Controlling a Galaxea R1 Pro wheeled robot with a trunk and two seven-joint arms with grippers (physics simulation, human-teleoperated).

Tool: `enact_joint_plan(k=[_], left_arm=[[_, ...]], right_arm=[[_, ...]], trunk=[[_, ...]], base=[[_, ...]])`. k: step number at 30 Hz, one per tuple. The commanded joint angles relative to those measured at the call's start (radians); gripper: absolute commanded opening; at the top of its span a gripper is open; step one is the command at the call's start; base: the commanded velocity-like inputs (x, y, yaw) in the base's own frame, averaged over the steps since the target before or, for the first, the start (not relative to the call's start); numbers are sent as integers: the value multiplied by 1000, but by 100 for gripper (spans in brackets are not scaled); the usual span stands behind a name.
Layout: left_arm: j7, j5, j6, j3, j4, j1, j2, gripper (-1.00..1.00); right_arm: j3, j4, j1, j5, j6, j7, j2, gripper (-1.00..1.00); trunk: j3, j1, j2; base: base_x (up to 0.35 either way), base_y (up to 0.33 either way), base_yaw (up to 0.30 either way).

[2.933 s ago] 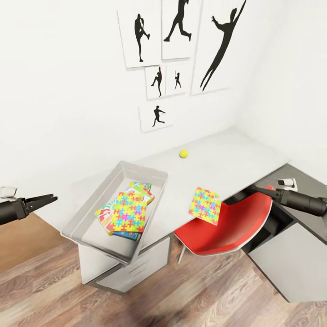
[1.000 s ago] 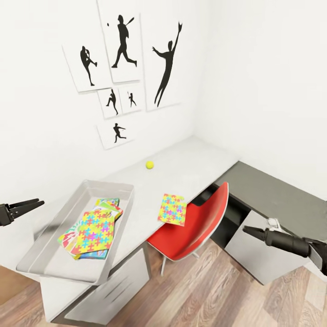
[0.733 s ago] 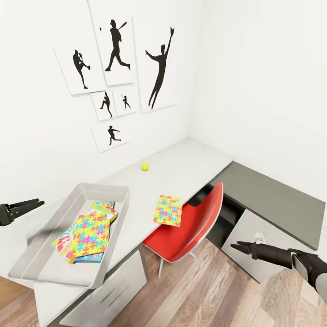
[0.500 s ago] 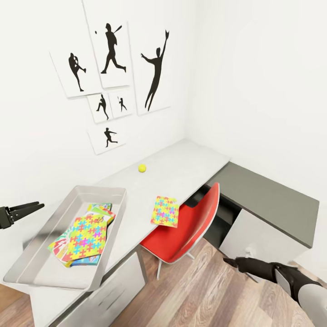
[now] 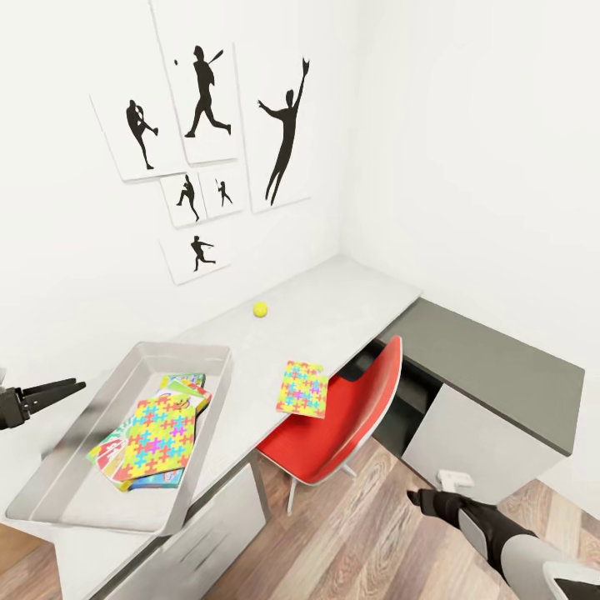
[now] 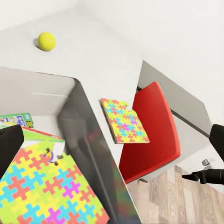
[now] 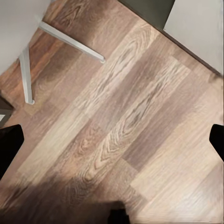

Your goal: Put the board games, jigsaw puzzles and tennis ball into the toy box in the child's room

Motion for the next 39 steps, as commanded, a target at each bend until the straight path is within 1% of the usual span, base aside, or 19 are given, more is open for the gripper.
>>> enact_joint_plan(k=[1,4,5,6,11,13,21,23,28,36,39], left_arm=[[-9,-10,14,-2,-4,-1,-1,100],[-9,-8,32,-18,-12,-3,-3,100],[-9,-8,32,-18,-12,-3,-3,100],[-9,-8,49,-36,-15,-6,-4,100],[-9,-7,81,-85,-19,-10,-4,100],[-9,-11,70,-74,-14,-5,7,100],[-9,-10,70,-29,-12,-5,52,100],[-9,-10,70,-25,-8,-4,47,100],[-9,-10,70,-25,-3,-2,35,100],[-9,-9,70,-26,-2,-2,31,100],[-9,-9,70,-26,-1,-2,31,100]], right_arm=[[-8,-1,0,-3,7,-6,2,100],[-15,0,1,-10,9,-25,2,100],[-15,0,1,-10,9,-25,2,100],[-23,0,2,-18,9,-32,2,100],[-35,0,2,-37,9,-41,3,100],[-23,12,3,-26,-2,-30,14,100],[24,48,4,18,-47,15,59,100],[35,37,4,26,-58,26,71,100],[61,9,12,26,-86,54,99,100],[61,-36,16,27,-128,99,143,100],[61,-53,17,27,-129,116,140,100]], trunk=[[-2,1,-2],[-2,1,-2],[-2,1,-2],[-2,1,-2],[-2,1,-2],[-2,1,-2],[-2,1,-2],[-2,1,-2],[-2,1,-2],[-2,1,-2],[-2,1,-2]], base=[[0,0,-2],[0,0,-2],[0,0,-1],[0,0,0],[0,0,0],[0,0,0],[0,0,0],[0,0,0],[0,0,0],[0,0,0],[0,-6,0]])
